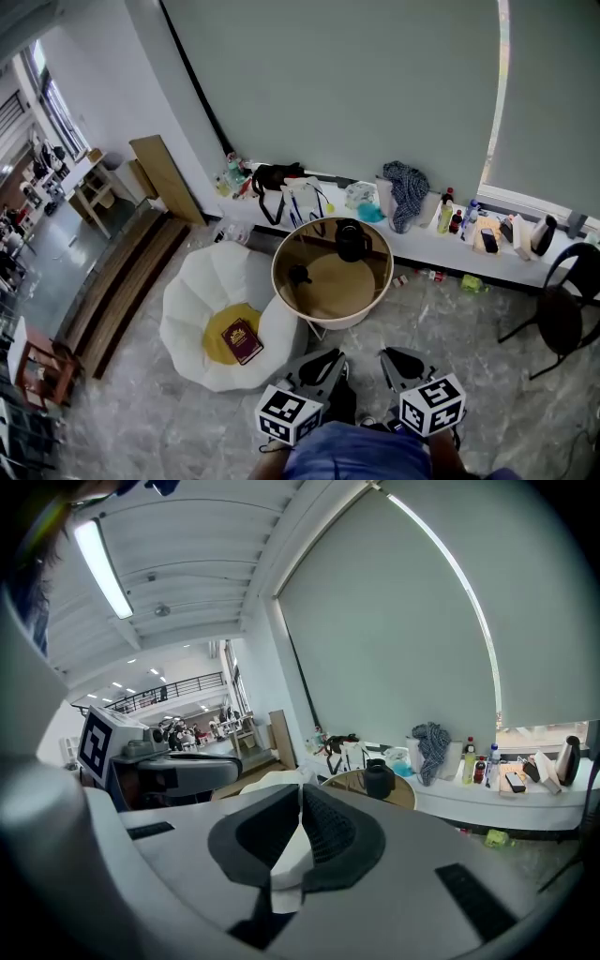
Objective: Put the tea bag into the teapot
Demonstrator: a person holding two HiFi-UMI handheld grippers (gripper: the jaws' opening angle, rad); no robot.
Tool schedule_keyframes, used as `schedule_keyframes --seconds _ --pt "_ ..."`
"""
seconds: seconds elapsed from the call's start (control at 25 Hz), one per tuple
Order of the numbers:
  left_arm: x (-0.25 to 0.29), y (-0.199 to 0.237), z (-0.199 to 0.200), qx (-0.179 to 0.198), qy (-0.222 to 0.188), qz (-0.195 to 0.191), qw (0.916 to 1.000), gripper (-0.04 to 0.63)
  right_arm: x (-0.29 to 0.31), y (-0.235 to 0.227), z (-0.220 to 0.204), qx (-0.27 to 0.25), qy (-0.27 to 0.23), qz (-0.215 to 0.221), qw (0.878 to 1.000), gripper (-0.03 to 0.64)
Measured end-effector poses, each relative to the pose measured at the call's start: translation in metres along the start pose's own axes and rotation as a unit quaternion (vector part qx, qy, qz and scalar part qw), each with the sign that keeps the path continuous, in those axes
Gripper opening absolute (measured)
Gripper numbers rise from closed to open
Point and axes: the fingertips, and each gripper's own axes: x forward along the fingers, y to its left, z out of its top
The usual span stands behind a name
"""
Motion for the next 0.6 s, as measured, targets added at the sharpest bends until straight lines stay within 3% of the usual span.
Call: schedule_keyframes --seconds 0.28,0.6 --pt "0.030 0.022 0.000 -0.003 0.013 -0.011 0.9999 0.031 0.027 -0.023 0.005 0.011 0.013 -0.007 1.000 0.025" --pt "0.080 0.077 0.012 -0.006 0.024 -0.032 0.9992 0.032 0.087 -0.057 0.030 0.018 0.031 -0.020 0.999 0.025"
